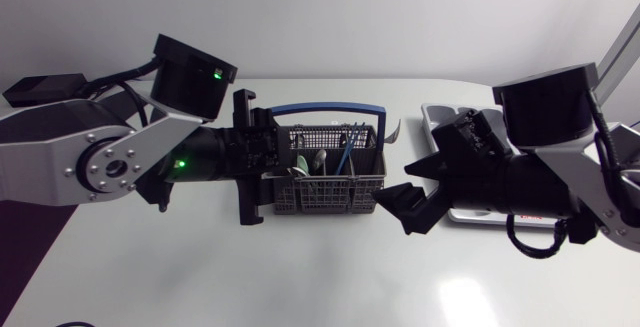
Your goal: Unload the cutlery basket into the drawer organizer.
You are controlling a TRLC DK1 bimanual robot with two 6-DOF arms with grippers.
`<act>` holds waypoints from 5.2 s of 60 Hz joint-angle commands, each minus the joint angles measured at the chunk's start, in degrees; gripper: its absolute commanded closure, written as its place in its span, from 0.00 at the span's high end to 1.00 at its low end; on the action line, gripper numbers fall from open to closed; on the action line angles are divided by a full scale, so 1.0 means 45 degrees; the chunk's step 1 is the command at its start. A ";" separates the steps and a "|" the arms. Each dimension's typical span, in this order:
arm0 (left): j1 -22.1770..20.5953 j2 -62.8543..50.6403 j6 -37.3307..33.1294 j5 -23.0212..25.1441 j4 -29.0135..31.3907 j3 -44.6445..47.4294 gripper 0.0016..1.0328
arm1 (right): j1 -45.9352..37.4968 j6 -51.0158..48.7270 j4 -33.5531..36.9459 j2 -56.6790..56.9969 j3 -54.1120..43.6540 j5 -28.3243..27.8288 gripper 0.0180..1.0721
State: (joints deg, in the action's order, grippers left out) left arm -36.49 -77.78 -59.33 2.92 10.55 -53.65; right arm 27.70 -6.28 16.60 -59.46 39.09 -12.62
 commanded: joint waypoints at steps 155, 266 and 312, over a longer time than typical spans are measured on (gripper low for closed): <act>-0.0270 -0.0177 -0.4296 -0.0199 0.5059 -0.5383 0.03 | -0.0473 -0.1514 0.0549 0.1788 -0.1363 0.0207 0.95; -0.2516 -0.4064 1.1622 0.1012 0.7129 -0.7844 0.03 | 0.4156 -0.5596 -0.6033 -0.0419 -0.2378 0.7219 0.29; -0.2633 -0.3966 1.1700 0.1012 0.7207 -0.7805 0.24 | 0.4410 -0.5693 -0.5701 -0.0341 -0.2496 0.7024 0.11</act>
State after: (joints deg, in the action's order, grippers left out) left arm -48.07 -95.00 -7.51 7.09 43.11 -88.03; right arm 46.78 -30.55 -9.48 -61.08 28.16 19.33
